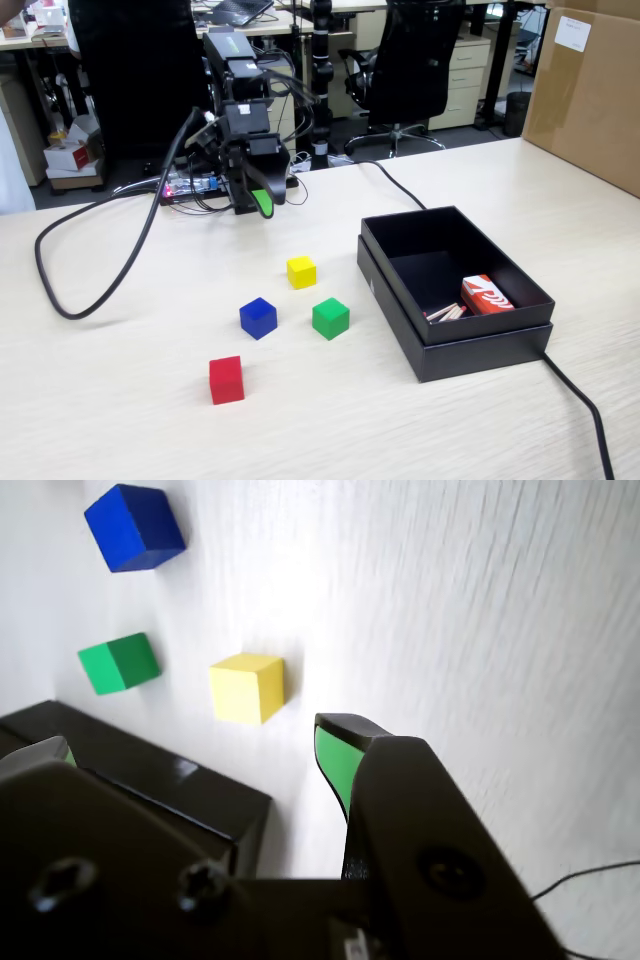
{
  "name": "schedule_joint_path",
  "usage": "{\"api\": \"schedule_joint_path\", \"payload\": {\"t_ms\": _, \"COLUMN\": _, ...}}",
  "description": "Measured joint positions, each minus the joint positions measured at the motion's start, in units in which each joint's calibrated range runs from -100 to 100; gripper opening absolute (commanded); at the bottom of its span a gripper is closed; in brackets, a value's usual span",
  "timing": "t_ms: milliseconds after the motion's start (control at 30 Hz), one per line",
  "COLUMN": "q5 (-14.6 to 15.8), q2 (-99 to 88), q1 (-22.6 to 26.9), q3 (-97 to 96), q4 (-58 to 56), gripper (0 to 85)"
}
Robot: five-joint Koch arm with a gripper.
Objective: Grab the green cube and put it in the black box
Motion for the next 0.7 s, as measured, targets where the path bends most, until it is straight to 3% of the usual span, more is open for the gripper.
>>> {"api": "schedule_joint_path", "payload": {"t_ms": 233, "q5": 0.0, "q2": 23.04, "q1": 0.93, "q3": 26.93, "q4": -10.3, "gripper": 47.3}}
{"api": "schedule_joint_path", "payload": {"t_ms": 700, "q5": -2.05, "q2": 73.79, "q1": 1.71, "q3": 57.69, "q4": -10.84, "gripper": 47.2}}
